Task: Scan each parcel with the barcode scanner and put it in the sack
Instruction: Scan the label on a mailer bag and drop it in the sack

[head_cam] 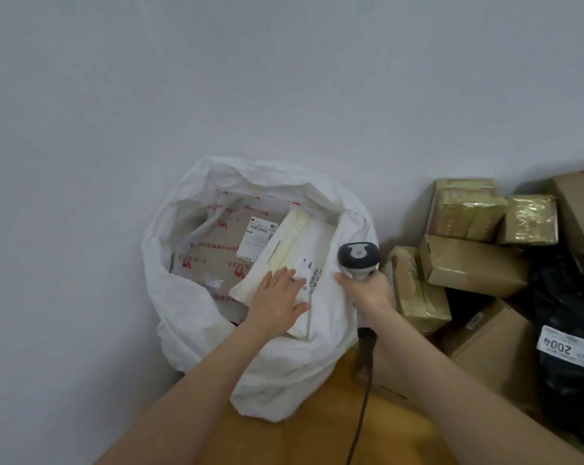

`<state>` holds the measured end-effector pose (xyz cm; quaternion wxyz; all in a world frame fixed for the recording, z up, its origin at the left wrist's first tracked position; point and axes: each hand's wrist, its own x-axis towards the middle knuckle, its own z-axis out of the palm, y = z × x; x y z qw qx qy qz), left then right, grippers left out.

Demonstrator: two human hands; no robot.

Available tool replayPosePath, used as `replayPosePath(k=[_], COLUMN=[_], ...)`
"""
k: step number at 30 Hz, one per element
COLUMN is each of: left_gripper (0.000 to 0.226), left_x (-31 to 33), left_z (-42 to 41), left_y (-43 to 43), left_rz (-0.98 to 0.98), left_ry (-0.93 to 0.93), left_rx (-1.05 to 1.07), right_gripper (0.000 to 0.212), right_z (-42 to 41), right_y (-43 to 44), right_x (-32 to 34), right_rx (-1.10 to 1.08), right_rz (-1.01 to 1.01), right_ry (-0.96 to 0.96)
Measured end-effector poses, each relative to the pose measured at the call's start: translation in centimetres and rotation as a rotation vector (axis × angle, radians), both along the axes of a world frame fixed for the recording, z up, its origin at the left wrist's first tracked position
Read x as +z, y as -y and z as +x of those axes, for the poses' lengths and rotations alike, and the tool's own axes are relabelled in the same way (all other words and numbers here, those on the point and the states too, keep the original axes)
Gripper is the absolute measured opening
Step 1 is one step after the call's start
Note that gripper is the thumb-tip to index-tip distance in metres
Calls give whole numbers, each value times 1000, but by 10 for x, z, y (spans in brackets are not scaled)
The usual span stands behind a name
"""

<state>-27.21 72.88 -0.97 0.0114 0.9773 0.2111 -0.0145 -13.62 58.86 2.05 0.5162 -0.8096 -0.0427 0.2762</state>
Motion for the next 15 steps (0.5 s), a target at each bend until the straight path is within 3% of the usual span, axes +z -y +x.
replayPosePath(k=[6,9,12,15], left_gripper=[59,88,117,115], left_x=[3,19,53,77], left_z=[-27,-40,-52,-69], left_y=[-9,-6,-6,-12], left_rz=[-147,-221,-480,-625], left_ry=[105,80,282,403], left_rx=[4,21,153,202], right_gripper=[46,42,34,31], right_z=[-8,-6,-2,-5], right_y=[-17,-28,-35,-36], right_x=[-13,21,80,113], right_rx=[-67,-90,-106,-79], right_rz=[-3,163,344,407], right_ry=[-34,-41,-13,36])
